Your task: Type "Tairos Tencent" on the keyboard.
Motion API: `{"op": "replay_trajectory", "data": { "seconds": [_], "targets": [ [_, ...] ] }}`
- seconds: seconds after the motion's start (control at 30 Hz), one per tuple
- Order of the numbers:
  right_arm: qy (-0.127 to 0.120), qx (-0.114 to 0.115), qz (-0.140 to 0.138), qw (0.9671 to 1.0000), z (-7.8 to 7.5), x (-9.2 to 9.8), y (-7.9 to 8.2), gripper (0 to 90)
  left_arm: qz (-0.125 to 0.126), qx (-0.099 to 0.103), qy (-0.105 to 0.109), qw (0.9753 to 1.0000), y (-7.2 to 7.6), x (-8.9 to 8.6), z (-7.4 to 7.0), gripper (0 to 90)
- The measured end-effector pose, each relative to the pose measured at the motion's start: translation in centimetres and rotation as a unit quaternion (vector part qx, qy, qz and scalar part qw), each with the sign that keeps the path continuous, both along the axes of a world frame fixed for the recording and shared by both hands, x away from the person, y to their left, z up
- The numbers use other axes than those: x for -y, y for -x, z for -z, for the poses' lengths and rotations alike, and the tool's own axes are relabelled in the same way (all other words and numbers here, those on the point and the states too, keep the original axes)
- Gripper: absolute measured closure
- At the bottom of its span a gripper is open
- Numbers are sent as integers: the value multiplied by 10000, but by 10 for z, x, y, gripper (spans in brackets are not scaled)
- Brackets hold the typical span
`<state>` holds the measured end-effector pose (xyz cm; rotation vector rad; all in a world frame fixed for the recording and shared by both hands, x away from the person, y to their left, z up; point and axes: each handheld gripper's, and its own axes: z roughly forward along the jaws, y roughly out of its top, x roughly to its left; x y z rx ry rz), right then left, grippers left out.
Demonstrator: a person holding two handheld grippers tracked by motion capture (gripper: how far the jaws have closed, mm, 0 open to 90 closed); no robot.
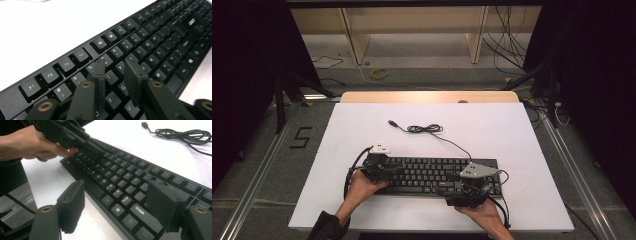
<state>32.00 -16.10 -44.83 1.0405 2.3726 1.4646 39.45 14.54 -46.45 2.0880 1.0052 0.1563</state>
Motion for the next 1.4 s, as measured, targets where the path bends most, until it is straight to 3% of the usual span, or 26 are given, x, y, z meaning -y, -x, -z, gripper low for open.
{"op": "replay_trajectory", "data": {
  "seconds": [0.3,0.57,0.8,1.4],
  "targets": [
    [-42,21,53,10000,-1,4,-1,322,87,11,485,9988,5,-4,-7,463],
    [-107,70,108,9999,-3,11,-1,322,172,190,858,9960,12,-9,-14,368],
    [-203,102,177,9996,-4,21,1,323,228,392,1191,9918,24,-15,-18,328],
    [-303,343,395,9982,-1,54,18,316,399,618,1474,9863,56,-31,-13,267]
  ]
}}
